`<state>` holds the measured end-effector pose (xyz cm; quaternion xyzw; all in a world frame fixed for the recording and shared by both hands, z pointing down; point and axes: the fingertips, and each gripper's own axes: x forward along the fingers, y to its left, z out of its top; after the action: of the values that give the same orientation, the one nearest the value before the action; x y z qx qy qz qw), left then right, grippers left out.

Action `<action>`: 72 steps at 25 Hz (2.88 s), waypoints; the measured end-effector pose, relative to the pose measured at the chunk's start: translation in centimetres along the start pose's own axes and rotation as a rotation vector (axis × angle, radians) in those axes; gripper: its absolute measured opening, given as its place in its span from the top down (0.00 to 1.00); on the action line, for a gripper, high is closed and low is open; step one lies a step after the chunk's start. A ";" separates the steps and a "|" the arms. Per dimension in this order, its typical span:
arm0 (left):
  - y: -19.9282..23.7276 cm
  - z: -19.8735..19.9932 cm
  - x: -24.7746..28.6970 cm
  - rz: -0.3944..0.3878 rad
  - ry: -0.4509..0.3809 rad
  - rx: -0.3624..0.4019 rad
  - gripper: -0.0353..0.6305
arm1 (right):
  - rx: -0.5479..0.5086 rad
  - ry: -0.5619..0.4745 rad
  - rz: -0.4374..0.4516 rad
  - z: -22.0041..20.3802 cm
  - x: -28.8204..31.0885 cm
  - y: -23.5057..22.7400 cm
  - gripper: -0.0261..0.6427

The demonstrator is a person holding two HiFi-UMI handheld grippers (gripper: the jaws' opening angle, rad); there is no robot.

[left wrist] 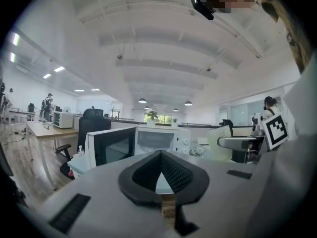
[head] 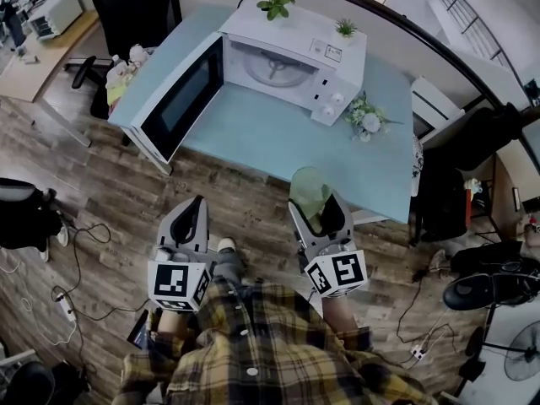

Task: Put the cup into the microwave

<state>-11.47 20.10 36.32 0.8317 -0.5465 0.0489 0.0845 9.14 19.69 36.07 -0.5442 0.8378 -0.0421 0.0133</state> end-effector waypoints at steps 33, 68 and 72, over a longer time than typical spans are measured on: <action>10.0 -1.8 8.0 -0.109 0.071 -0.065 0.96 | 0.017 0.084 -0.079 -3.0 13.6 1.8 0.47; 6.9 4.0 30.3 -0.098 0.029 -0.017 0.96 | 0.022 0.031 0.004 0.0 26.1 -13.5 0.47; 6.6 3.9 31.3 -0.095 0.032 -0.015 0.96 | 0.018 0.032 0.004 0.0 26.3 -14.3 0.47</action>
<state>-5.16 -11.44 38.47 0.8553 -0.5052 0.0540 0.1018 11.47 -10.16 37.89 -0.5415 0.8387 -0.0582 0.0049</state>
